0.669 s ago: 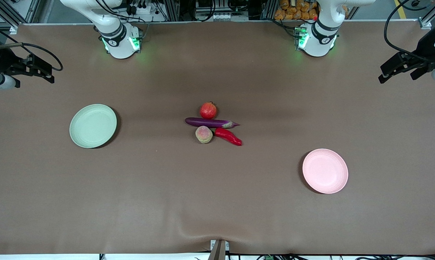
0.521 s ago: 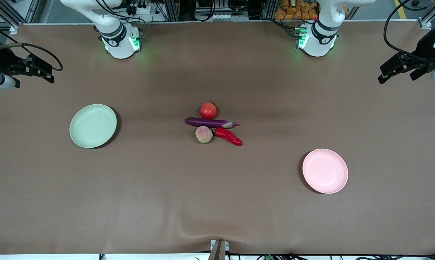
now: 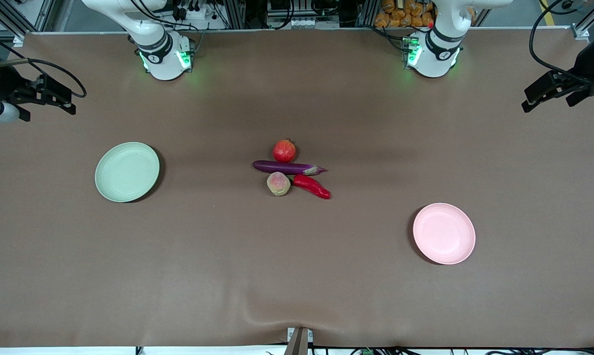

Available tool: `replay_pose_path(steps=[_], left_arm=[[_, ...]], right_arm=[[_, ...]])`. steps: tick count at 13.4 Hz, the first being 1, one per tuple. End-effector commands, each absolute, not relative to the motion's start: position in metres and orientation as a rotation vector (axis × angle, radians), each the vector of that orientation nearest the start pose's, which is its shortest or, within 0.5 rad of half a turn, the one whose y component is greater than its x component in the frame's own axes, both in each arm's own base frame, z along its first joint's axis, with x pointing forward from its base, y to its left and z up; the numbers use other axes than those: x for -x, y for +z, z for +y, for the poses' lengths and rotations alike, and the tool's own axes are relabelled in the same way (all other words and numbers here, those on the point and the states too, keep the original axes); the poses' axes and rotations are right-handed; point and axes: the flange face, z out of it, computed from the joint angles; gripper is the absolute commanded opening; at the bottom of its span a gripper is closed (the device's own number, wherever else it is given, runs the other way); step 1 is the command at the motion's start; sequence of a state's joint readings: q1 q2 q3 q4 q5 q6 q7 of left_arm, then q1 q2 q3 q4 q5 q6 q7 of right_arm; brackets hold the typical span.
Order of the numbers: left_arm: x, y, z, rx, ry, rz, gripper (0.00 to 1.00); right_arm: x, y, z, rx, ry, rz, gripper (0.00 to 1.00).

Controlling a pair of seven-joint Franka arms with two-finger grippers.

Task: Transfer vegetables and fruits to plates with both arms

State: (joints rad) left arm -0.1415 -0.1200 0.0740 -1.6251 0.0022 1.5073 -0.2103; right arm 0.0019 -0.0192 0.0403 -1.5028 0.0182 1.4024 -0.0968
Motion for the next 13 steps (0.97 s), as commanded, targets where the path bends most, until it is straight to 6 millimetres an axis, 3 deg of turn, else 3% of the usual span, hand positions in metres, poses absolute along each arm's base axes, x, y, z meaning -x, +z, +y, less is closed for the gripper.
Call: replay_pose_path(steps=[1,9,13], left_arm=[[-0.509,0.663,-0.03,3.115,0.013,-0.225,1.0],[-0.512,0.655,-0.033,3.111,0.041,-0.225,1.0],[-0.532,0.616,-0.064,3.093,0.134,-0.222,1.0]], right_arm=[[-0.532,0.651,0.018,3.09,0.119,-0.209,1.0],[-0.53,0.651,0.018,3.08,0.137,-0.206,1.0],[-0.53,0.65,0.018,3.079,0.146,-0.206,1.0]])
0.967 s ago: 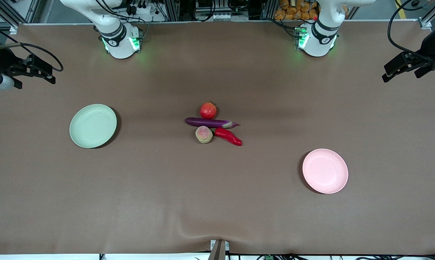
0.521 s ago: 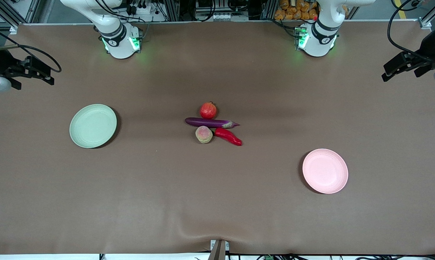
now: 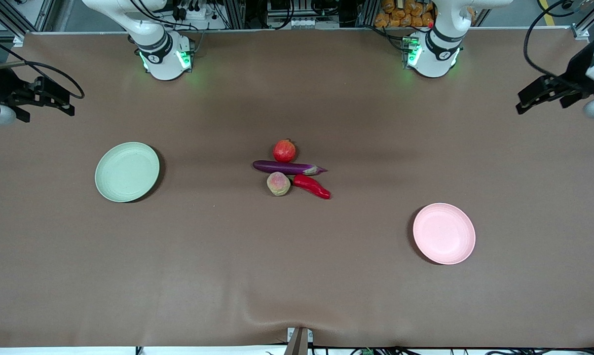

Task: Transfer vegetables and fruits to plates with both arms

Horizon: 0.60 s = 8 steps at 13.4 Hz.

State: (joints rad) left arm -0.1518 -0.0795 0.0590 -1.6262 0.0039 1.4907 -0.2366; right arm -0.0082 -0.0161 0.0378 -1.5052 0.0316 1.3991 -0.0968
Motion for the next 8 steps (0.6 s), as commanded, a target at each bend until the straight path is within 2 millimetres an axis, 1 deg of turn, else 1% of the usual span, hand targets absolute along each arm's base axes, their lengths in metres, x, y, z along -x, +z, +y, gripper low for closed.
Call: replay_pose_path(steps=[1,2,3,5,7,8], left_arm=[[-0.543,0.597,-0.075,3.096,0.154,-0.2,1.0],[-0.553,0.578,-0.093,3.094,0.164,-0.175,1.0],[-0.562,0.556,-0.11,3.086,0.176,-0.211,1.0],[-0.575,0.513,-0.142,3.08,0.161,-0.306,1.0],[-0.583,0.474,-0.188,3.069,0.124,-0.46,1.0],[-0.584,0.456,-0.209,3.069,0.121,-0.491,1.0]], right_arm=[[-0.529,0.649,0.016,3.079,0.155,-0.202,1.0],[-0.529,0.649,0.017,3.079,0.155,-0.204,1.0],[-0.53,0.648,0.016,3.079,0.155,-0.202,1.0],[-0.529,0.648,0.016,3.078,0.158,-0.202,1.0],[-0.529,0.648,0.016,3.078,0.16,-0.202,1.0],[-0.529,0.648,0.016,3.077,0.158,-0.199,1.0]])
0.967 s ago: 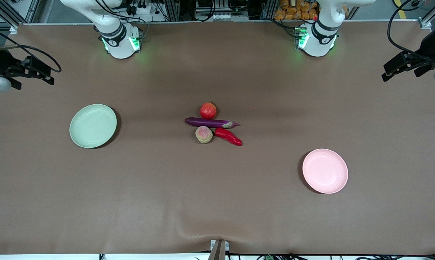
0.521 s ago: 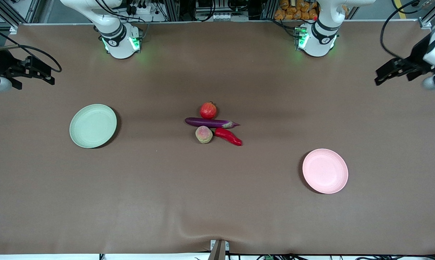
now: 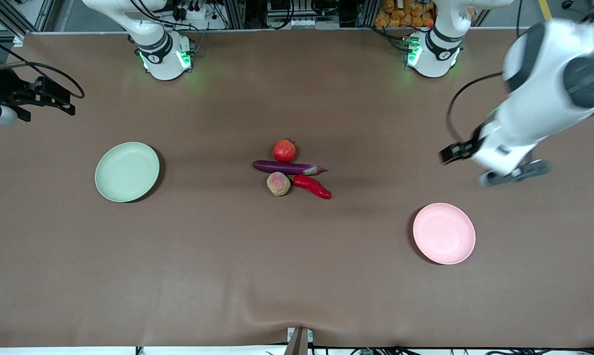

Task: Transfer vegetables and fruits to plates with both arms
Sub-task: 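Reach the left gripper down toward the red chili pepper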

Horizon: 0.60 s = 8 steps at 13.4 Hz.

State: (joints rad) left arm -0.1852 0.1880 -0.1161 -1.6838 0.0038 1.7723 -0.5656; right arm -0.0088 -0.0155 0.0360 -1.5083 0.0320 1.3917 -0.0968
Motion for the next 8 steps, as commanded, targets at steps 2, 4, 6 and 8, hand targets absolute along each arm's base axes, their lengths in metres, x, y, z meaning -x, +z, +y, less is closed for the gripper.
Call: replay_pose_path(steps=[2,4,6,8], left_arm=[[-0.585,0.424,-0.246,3.082,0.128,-0.43,1.0],[-0.58,0.392,-0.288,3.105,0.126,-0.358,1.0],[-0.574,0.357,-0.327,3.117,0.101,-0.401,1.0],[-0.567,0.32,-0.362,3.122,0.072,-0.538,1.0]], right_arm=[[-0.529,0.648,0.017,3.077,0.158,-0.204,1.0],[-0.529,0.647,0.014,3.077,0.164,-0.192,1.0],[-0.53,0.647,0.012,3.077,0.164,-0.19,1.0],[-0.529,0.647,0.011,3.077,0.164,-0.188,1.0]])
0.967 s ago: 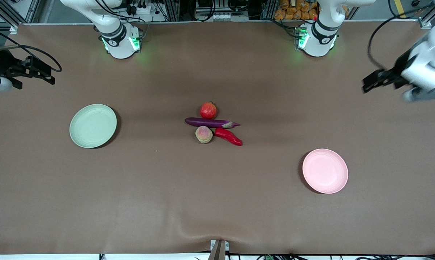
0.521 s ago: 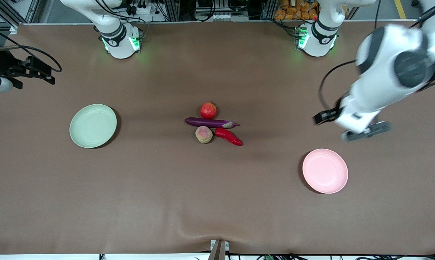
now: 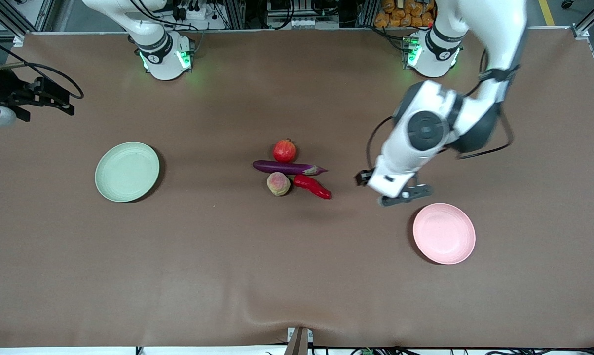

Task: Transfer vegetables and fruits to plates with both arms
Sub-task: 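Reach the left gripper down toward the red chili pepper, then grasp the red chili with the left gripper while the right gripper reaches the peach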

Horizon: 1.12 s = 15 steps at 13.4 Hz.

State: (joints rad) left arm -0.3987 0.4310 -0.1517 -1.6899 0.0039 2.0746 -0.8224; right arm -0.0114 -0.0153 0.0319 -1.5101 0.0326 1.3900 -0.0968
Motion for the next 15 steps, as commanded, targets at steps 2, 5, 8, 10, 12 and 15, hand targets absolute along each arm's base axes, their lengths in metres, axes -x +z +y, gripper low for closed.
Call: replay_pose_path(steps=[2,5,8,10,12,15], left_arm=[[-0.565,0.29,-0.382,3.134,0.043,-0.637,1.0],[-0.553,0.252,-0.424,3.103,0.056,-0.824,1.0],[-0.551,0.231,-0.448,3.053,0.066,-0.993,0.93],[-0.55,0.222,-0.453,3.053,0.046,-1.06,0.87],[-0.542,0.205,-0.464,3.043,0.031,-1.107,0.86],[-0.54,0.193,-0.467,3.039,0.027,-1.142,0.75]], right_arm=[[-0.53,0.647,0.008,3.077,0.164,-0.178,1.0],[-0.53,0.645,0.008,3.073,0.175,-0.176,1.0],[-0.53,0.644,0.008,3.071,0.182,-0.176,1.0],[-0.535,0.635,0.008,3.067,0.215,-0.176,1.0],[-0.535,0.636,0.006,3.069,0.208,-0.171,1.0],[-0.548,0.617,0.007,3.067,0.262,-0.178,1.0]])
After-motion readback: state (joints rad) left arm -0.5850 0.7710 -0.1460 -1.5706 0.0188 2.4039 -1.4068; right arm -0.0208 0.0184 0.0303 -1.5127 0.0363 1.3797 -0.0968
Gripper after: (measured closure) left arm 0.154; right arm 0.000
